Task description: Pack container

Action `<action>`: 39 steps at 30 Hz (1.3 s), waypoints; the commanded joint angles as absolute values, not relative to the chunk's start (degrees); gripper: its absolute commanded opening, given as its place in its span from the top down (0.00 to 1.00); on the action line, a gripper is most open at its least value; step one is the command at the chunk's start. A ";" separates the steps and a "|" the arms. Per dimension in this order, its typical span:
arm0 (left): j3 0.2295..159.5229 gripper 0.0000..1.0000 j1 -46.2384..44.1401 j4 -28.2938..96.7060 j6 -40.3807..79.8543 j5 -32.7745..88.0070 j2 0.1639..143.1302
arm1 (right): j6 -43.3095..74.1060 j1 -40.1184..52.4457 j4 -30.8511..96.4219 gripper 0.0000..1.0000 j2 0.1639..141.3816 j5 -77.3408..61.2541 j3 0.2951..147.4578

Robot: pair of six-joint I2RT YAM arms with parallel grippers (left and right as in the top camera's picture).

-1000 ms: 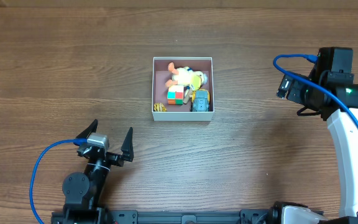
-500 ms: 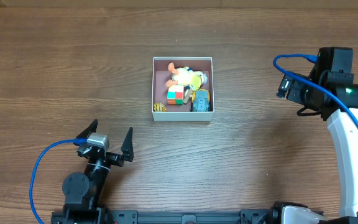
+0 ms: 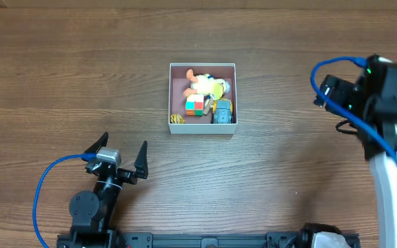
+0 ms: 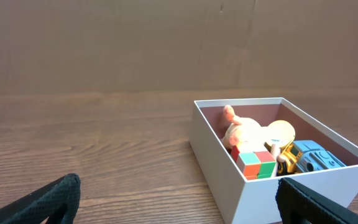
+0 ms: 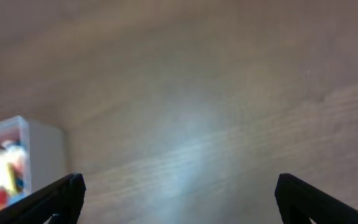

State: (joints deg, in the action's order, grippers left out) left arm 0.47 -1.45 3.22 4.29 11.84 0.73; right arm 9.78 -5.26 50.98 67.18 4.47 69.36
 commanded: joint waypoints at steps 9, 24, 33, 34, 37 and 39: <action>0.27 0.00 -1.10 3.18 3.84 12.05 0.25 | 9.54 -5.48 15.99 0.00 29.67 -3.77 32.21; 0.27 0.00 -1.10 3.18 3.86 12.05 0.25 | 9.58 3.33 7.29 0.00 4.43 -1.21 7.75; 0.27 0.00 -1.10 3.18 3.86 12.05 0.25 | 9.61 3.31 4.73 0.00 0.16 -1.21 4.38; 0.27 0.00 -1.10 3.18 3.86 12.05 0.25 | 9.65 3.31 4.36 0.00 0.16 -1.23 4.21; 0.27 0.00 -1.10 3.18 3.86 12.05 0.25 | 9.76 3.31 4.36 0.00 0.16 -1.15 4.12; 0.27 0.00 -1.10 3.18 3.84 12.05 0.25 | 9.72 3.29 4.99 0.00 0.16 -0.69 3.97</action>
State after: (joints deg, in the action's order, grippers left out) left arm 0.45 -1.45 3.25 4.27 11.81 0.73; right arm 9.82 3.05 5.02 0.84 -1.48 4.71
